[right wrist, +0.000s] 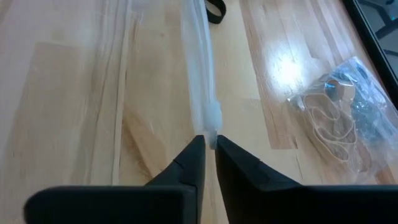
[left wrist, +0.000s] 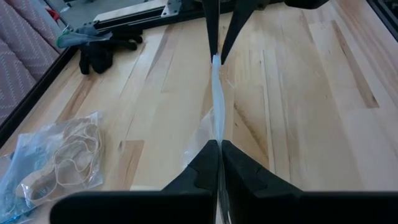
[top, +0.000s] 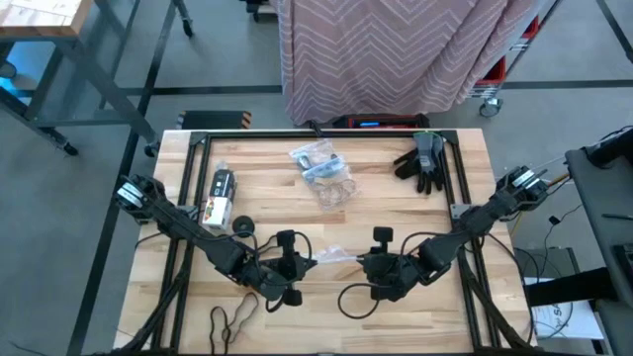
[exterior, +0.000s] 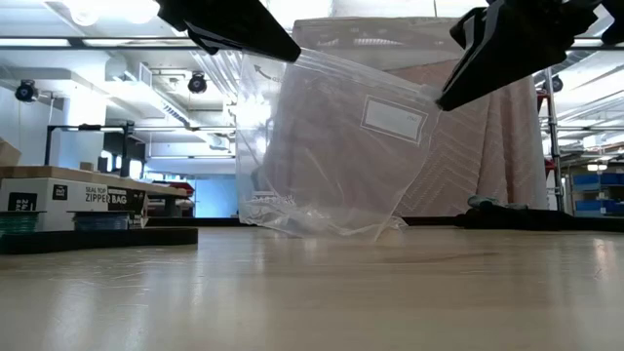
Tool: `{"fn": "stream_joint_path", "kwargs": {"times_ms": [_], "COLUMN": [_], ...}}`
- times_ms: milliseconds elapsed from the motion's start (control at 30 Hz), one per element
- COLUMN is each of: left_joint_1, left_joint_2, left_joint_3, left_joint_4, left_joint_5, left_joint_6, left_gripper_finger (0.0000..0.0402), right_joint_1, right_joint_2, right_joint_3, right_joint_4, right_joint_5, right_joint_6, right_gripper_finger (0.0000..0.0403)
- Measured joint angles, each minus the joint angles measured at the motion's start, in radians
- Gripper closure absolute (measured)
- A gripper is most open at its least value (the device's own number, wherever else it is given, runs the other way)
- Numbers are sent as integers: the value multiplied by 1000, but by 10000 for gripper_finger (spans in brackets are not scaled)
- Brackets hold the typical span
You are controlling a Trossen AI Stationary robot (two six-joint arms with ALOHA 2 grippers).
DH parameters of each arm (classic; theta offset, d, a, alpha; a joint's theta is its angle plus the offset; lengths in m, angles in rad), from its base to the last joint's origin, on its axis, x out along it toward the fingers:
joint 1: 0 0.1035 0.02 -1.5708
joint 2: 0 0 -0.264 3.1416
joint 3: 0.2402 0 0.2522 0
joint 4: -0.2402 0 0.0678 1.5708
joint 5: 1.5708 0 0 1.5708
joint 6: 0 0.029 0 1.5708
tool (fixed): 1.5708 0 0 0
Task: Sort rubber bands
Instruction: Open the transparent zip bag
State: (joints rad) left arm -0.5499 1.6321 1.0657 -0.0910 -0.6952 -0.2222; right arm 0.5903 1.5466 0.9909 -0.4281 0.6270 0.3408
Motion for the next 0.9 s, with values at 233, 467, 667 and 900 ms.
{"fn": "stream_joint_path", "kwargs": {"times_ms": [233,467,667,900], "left_joint_1": [0,-13,-66,-132], "left_joint_2": [0,-41,-103,-148], "left_joint_3": [0,0,0,0], "left_joint_4": [0,-3,-87,-190], "left_joint_5": [0,-2,-1,0], "left_joint_6": [0,-5,-17,-103], "left_gripper_finger": [402,383,339,288], "right_joint_1": [0,0,0,0], "right_joint_2": [0,-3,-4,-5], "right_joint_3": [0,73,213,259], "right_joint_4": [1,-77,-260,-300], "right_joint_5": [-6,2,2,-7], "right_joint_6": [-13,-97,-131,-133], "right_gripper_finger": [400,402,403,403]}}
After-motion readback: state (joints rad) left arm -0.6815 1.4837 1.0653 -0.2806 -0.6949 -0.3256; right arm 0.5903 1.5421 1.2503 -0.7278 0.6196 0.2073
